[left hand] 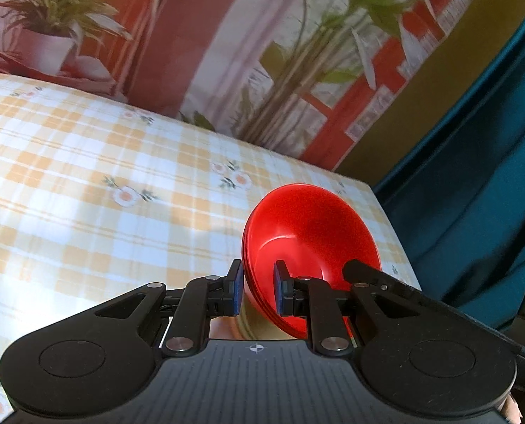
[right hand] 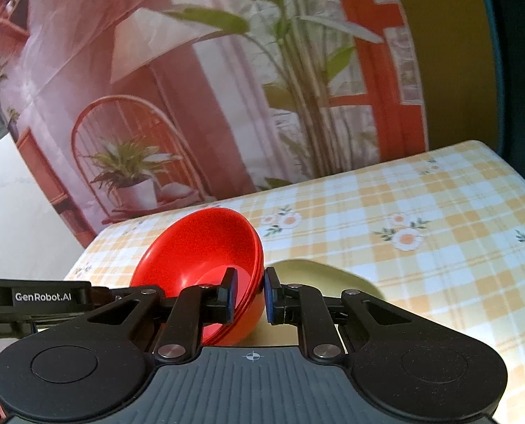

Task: Organize plates and bowls
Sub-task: 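Carry the stacked red bowls with both grippers over the green plate stack, then lower the red bowls onto the green plate and open both grippers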

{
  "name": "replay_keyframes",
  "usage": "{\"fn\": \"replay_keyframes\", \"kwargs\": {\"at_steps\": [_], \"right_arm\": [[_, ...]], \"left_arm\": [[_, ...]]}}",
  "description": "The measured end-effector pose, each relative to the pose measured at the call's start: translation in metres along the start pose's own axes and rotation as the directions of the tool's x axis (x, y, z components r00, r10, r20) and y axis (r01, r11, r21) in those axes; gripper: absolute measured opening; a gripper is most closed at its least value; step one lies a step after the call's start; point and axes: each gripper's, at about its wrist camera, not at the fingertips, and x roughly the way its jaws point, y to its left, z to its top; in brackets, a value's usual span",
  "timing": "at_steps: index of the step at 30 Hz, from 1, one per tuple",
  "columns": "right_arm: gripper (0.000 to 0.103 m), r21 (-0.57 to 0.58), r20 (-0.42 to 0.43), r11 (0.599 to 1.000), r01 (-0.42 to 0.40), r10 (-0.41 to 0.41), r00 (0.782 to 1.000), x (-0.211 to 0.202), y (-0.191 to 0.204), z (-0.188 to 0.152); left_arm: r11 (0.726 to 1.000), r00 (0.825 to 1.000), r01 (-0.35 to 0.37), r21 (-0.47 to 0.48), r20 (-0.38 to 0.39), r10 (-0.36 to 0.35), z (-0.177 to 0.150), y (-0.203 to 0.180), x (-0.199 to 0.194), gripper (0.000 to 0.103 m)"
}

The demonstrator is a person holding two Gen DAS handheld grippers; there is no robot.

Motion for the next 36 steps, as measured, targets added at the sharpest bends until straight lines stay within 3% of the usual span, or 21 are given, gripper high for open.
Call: {"fn": "replay_keyframes", "kwargs": {"at_steps": [8, 21, 36], "right_arm": [[0.015, 0.045, -0.003, 0.999, 0.027, -0.027, 1.0, -0.002, -0.029, -0.009], [0.015, 0.059, -0.046, 0.998, 0.027, -0.025, 0.999, 0.018, -0.043, -0.019], [0.018, 0.087, -0.056, 0.996, 0.014, -0.009, 0.998, 0.023, -0.05, -0.023]], "left_arm": [[0.998, 0.998, -0.012, 0.064, -0.059, 0.016, -0.007, -0.019, 0.025, 0.019], [0.993, 0.991, -0.07, 0.092, -0.111, 0.08, -0.009, -0.02, 0.049, 0.019], [0.99, 0.992, -0.065, 0.123, -0.096, 0.077, -0.01, -0.022, 0.049, 0.02]]}}
